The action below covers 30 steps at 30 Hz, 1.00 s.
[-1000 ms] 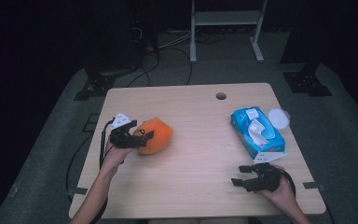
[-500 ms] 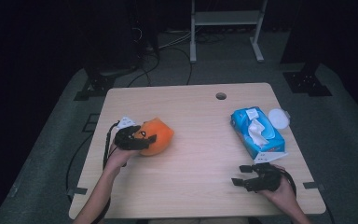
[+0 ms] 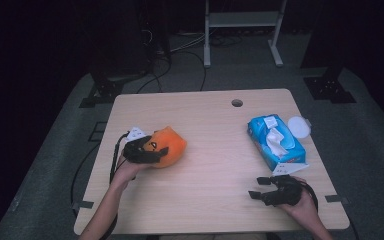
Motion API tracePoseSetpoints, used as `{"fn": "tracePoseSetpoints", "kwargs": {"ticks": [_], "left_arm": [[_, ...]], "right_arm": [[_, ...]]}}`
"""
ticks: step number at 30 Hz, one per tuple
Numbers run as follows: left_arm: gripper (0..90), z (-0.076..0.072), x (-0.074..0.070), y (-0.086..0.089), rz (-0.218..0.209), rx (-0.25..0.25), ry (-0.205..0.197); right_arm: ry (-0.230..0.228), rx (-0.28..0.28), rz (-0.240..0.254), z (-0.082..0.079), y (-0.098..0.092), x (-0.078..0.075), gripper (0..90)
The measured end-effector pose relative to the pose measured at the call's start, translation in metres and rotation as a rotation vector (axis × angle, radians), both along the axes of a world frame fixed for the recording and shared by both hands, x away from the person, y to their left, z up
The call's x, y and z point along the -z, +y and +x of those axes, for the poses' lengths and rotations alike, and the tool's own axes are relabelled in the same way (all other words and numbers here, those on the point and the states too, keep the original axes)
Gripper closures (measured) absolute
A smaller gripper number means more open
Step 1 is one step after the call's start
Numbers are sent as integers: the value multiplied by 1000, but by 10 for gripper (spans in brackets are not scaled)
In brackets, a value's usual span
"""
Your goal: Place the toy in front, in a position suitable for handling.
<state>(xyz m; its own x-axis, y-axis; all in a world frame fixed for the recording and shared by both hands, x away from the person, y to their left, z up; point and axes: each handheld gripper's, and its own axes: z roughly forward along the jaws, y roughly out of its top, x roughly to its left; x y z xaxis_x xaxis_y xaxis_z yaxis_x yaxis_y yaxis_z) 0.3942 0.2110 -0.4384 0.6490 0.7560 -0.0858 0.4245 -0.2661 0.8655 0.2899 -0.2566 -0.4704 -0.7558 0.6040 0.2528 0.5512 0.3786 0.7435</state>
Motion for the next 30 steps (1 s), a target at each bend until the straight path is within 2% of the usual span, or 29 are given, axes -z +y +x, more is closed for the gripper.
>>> {"fn": "tracePoseSetpoints", "kwargs": {"ticks": [4,8,16,17,20,23,26,30], "left_arm": [[80,0,0,0,3,3,-5],[95,1,1,2,-5,-2,8],[262,3,-4,6,-25,-8,45],[280,3,-6,7,-17,-8,49],[322,5,-11,7,-21,-26,39],[367,5,-14,3,2,-19,34],[399,5,-17,1,-1,-17,30],[417,6,-24,3,-46,-7,22]], "right_arm": [[0,1,-2,0,0,0,299],[-7,2,3,-1,-1,-1,299],[-8,5,8,-1,-2,-2,299],[-9,5,8,-1,-2,-1,299],[-10,4,9,-1,-2,-2,299],[-6,7,12,-1,-3,-1,299],[-5,8,15,1,-3,-1,299],[-9,9,24,0,-4,-2,300]]}}
